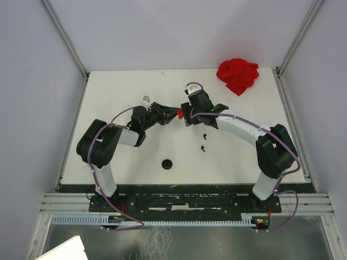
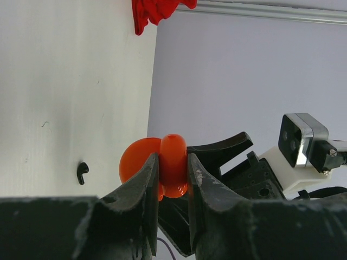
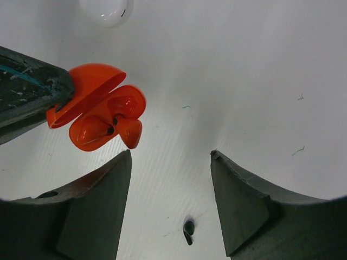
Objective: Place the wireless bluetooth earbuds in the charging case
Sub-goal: Place the earbud in the charging case, then close the charging case.
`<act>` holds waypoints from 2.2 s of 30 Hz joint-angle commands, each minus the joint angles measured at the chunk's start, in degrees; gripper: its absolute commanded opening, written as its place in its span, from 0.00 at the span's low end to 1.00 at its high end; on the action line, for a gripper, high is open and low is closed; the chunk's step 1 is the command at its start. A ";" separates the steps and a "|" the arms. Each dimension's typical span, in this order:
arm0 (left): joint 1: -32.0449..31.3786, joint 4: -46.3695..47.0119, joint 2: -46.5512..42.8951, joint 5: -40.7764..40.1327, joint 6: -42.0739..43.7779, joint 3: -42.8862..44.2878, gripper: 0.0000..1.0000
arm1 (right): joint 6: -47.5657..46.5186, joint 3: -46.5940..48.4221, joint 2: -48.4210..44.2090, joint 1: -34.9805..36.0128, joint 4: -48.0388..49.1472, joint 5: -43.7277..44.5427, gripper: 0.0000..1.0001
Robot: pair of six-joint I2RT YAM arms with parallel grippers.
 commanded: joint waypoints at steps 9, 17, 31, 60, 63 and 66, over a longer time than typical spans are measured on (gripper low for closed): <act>-1.06 1.38 -1.00 -0.22 2.58 2.43 0.03 | 0.26 4.80 2.13 0.28 0.36 3.79 0.69; -1.08 1.99 -1.36 0.07 2.06 2.17 0.03 | -0.23 6.43 2.84 -1.37 0.03 5.74 0.69; -0.47 6.16 -1.01 -0.35 0.12 0.97 0.03 | -0.94 1.23 -0.90 -2.78 2.72 3.30 0.68; 7.95 16.14 -0.64 -0.52 -3.66 -8.72 0.03 | -1.32 -4.36 -0.59 8.98 11.19 3.57 0.68; 7.68 15.43 -1.82 -3.09 -4.83 -10.16 0.03 | -1.24 -6.00 -0.22 9.03 17.33 3.74 0.68; 6.64 14.36 -2.99 -5.84 -6.67 -11.08 0.03 | -2.45 -9.25 0.02 9.06 26.55 3.50 0.70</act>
